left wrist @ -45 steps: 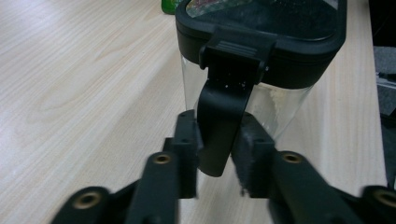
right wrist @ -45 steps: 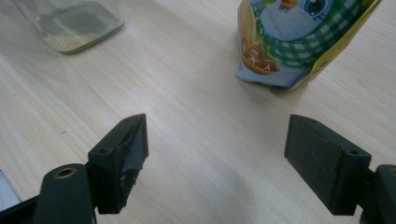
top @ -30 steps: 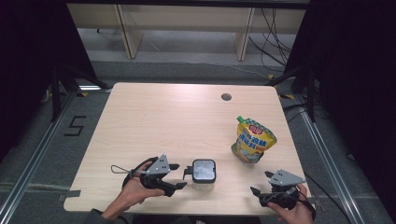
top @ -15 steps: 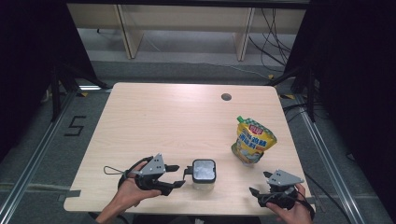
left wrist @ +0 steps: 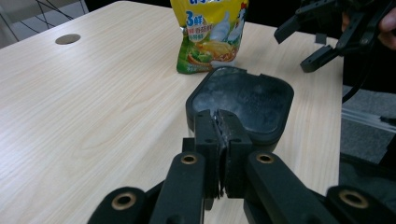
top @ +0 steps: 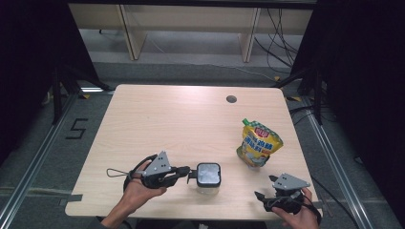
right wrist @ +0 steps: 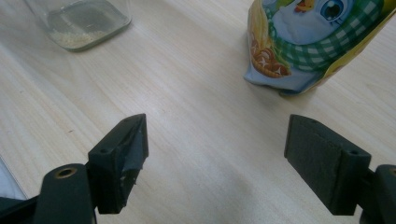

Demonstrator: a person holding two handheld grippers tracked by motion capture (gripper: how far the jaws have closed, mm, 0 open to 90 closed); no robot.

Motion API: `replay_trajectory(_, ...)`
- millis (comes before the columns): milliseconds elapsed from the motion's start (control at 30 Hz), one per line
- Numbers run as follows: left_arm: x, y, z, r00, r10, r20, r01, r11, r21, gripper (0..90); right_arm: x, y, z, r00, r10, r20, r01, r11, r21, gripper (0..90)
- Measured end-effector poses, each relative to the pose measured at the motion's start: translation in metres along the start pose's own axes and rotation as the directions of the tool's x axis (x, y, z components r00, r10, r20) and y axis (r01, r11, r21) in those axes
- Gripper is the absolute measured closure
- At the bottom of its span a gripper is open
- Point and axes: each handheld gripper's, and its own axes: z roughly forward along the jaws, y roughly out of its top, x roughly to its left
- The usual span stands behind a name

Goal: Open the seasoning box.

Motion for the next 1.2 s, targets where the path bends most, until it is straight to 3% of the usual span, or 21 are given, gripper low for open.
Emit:
replay_trajectory(200, -0.003, 0.004, 0.009, 0.9997, 0.022, 0.012, -0.022, 0.9995, 0.023, 87.7, 0.0, 0.0, 0.001, 1.0, -0.005, -0.001, 0.005, 1.0, 0.002, 22.7)
replay_trajectory(600, -0.003, 0.0, 0.013, 1.0, 0.008, 0.005, -0.008, 0.9995, 0.03, 87.8, 0.001, 0.0, 0.001, 1.0, -0.006, -0.008, 0.006, 1.0, 0.001, 23.0)
replay_trajectory(700, -0.001, -0.001, 0.013, 1.0, 0.007, 0.006, -0.007, 0.9997, 0.022, 86.6, 0.001, 0.0, 0.001, 0.9988, -0.042, -0.023, 0.042, 0.999, -0.003, 34.5)
replay_trajectory(867, -0.001, -0.002, 0.013, 0.9998, 0.016, 0.007, -0.016, 0.9996, 0.022, 86.5, 0.006, 0.003, 0.001, 0.9952, -0.083, -0.052, 0.082, 0.996, -0.016, 37.8)
replay_trajectory(933, -0.001, -0.003, 0.013, 1.0, 0.001, 0.008, -0.001, 0.9998, 0.018, 86.4, 0.007, 0.004, 0.0, 0.9932, -0.098, -0.062, 0.096, 0.995, -0.034, 41.7)
replay_trajectory(1067, -0.001, -0.005, 0.013, 0.9997, -0.025, 0.006, 0.026, 0.9996, -0.008, 86.3, 0.011, 0.005, 0.001, 0.9916, -0.1, -0.082, 0.098, 0.995, -0.029, 45.2)
replay_trajectory(1200, -0.001, -0.005, 0.013, 0.9999, -0.014, 0.004, 0.014, 0.9999, -0.003, 86.4, 0.014, 0.009, 0.001, 0.9887, -0.097, -0.114, 0.091, 0.994, -0.062, 53.2)
